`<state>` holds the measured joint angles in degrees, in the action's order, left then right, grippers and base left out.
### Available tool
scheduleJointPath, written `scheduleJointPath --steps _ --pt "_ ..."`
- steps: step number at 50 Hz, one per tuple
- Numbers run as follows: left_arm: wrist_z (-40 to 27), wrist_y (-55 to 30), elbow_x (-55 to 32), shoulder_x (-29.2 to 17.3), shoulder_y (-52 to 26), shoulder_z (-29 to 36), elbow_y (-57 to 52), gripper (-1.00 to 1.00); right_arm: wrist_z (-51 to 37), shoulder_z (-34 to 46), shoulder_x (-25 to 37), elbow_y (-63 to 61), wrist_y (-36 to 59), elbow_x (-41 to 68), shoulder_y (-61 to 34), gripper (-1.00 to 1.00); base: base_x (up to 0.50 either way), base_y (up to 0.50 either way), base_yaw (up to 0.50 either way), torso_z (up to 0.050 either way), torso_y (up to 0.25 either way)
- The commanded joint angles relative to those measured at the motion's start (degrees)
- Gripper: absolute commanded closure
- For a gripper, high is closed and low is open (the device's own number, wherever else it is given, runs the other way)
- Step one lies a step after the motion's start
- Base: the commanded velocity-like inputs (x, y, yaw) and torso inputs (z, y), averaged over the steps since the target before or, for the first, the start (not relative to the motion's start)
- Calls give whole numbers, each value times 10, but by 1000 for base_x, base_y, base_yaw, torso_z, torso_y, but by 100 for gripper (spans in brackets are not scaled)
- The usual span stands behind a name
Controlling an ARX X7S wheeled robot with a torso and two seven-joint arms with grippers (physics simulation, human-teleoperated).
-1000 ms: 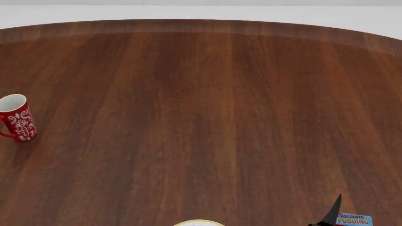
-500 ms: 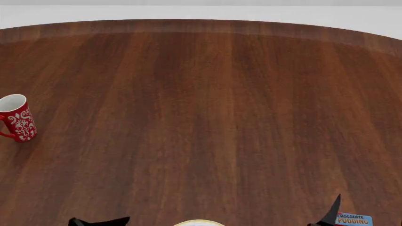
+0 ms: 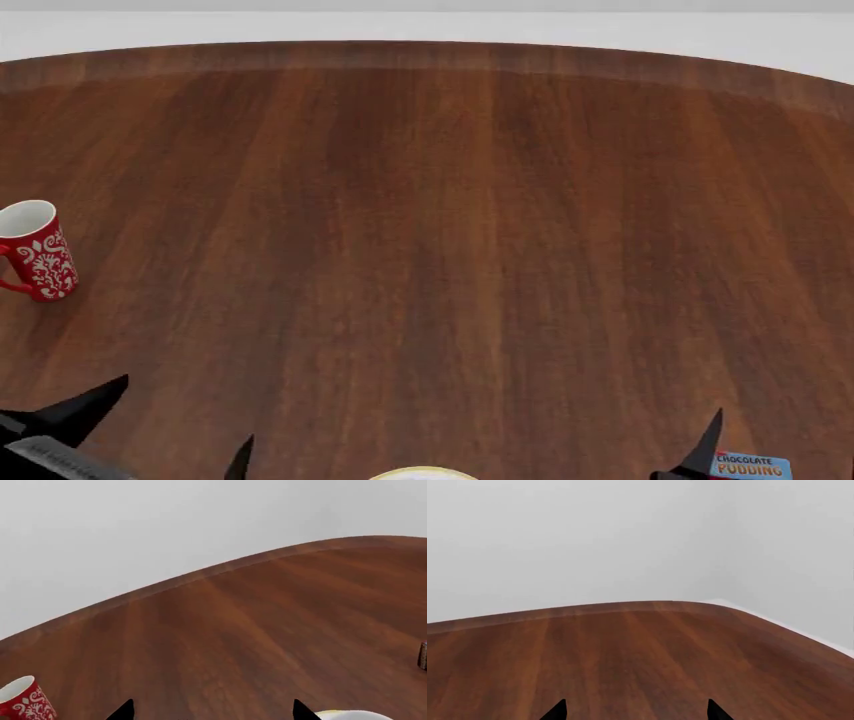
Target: Put the white mug on the plate.
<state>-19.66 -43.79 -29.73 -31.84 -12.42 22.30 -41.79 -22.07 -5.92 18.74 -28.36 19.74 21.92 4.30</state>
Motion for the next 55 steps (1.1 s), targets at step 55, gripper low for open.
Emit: scheduleJointPath --steps 55 --pt "-31 195 15 -35 188 -255 104 -100 -13 10 13 0 4 2 -1 -100 0 0 0 0 0"
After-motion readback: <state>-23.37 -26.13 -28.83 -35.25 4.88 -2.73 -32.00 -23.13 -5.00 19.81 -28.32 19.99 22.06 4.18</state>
